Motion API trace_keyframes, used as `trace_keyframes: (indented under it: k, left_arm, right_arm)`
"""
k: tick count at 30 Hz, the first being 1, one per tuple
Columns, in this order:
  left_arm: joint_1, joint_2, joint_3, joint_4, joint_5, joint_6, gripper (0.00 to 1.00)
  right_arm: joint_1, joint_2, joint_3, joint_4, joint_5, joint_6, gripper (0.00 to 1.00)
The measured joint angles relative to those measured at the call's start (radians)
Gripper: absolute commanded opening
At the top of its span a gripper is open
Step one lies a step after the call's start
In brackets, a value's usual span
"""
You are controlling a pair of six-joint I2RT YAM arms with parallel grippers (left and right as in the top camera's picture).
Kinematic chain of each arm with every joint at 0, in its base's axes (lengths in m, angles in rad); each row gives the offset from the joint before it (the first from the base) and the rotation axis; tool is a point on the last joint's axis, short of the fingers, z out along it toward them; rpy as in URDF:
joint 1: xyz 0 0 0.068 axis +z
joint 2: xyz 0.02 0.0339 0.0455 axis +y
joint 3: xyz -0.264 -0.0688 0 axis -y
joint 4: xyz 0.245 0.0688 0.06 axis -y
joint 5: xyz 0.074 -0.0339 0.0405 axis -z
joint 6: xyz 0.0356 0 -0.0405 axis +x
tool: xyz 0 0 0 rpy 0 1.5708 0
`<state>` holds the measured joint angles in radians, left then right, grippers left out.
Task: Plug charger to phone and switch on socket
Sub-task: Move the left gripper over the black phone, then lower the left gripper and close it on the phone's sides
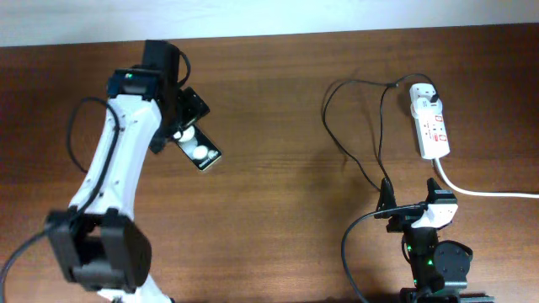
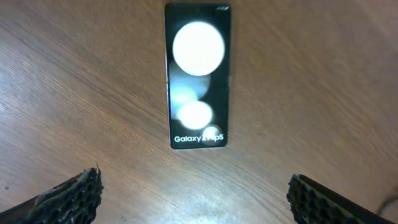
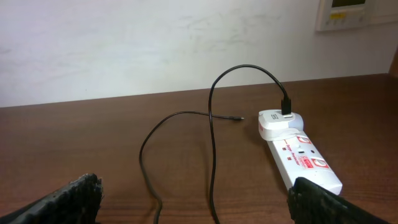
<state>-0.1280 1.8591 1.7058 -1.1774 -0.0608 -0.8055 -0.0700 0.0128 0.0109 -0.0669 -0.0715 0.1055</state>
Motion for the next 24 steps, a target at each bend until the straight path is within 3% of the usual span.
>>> trace_keyframes:
  k: [9,24]
  left_arm:
    - [0.002,0.203,0.002,0.039,0.0,-0.026,0.99]
    - [0.013,0.314,0.004,0.237,-0.071,0.042,0.99]
  right_arm:
    - [0.0,0.0,0.0,0.0,0.0,0.0,0.98]
    - [0.0,0.0,0.0,0.0,0.0,0.0,0.98]
